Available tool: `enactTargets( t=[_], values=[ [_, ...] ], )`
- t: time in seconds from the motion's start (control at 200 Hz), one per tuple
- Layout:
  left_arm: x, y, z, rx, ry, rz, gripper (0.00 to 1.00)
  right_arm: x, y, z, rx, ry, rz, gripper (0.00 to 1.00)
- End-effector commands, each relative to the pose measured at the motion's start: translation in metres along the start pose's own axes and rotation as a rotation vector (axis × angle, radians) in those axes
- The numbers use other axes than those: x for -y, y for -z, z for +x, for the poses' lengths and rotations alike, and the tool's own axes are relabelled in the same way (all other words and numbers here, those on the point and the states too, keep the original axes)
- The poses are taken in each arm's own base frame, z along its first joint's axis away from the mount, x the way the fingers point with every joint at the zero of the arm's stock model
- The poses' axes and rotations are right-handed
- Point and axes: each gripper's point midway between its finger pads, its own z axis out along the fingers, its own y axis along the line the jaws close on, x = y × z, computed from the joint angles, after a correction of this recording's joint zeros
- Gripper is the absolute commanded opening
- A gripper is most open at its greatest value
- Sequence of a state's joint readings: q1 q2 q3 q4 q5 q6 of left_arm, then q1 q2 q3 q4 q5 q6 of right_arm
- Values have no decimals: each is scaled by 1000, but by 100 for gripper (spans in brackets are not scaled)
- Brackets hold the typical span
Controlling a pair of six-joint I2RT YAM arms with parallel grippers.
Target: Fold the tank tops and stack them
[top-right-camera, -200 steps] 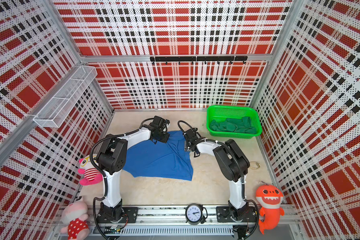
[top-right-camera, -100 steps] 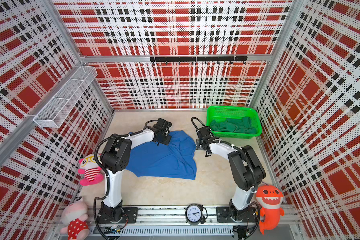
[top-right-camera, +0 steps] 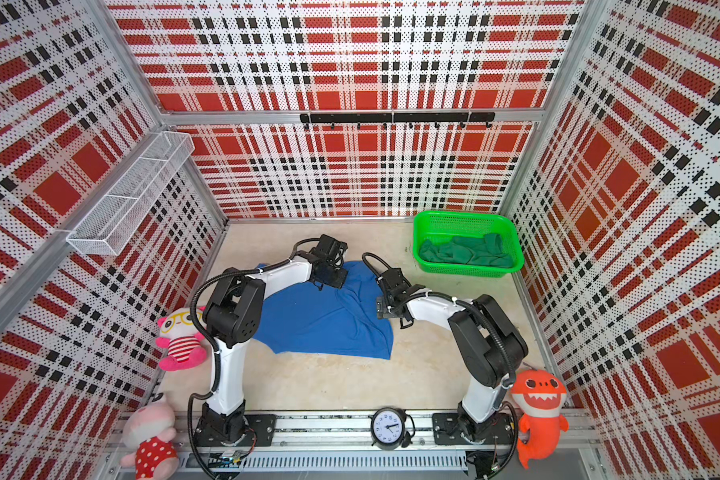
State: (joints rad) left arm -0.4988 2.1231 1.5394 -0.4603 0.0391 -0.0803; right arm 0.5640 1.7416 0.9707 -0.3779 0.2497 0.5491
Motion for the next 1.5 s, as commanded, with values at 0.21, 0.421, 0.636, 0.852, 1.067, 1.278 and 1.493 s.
enactTargets(
  t=[0.21, 0.421, 0.636, 0.852, 1.067, 1.278, 1.493],
  values=[
    [89, 73, -81, 255, 11, 251, 0, 83, 13, -14, 45, -178, 129, 94],
    [147, 91, -107, 342, 10, 431, 0, 91, 20, -28, 78, -202, 60, 93],
    [166, 85, -117, 376, 34, 486, 50, 54, 28, -41, 102, -203, -157, 92],
    [81, 92, -78, 364, 225, 259, 71, 48, 26, -34, 83, -191, -196, 93],
    [70, 80, 32, 228, 334, 144, 62, 51, 15, -20, 26, -170, -159, 90],
    [66, 49, 105, 63, 325, 64, 61, 30, 5, -27, 22, -125, -164, 89],
    [51, 41, 164, -90, 323, 47, 60, 17, -11, -14, -31, -104, -129, 88]
  ],
)
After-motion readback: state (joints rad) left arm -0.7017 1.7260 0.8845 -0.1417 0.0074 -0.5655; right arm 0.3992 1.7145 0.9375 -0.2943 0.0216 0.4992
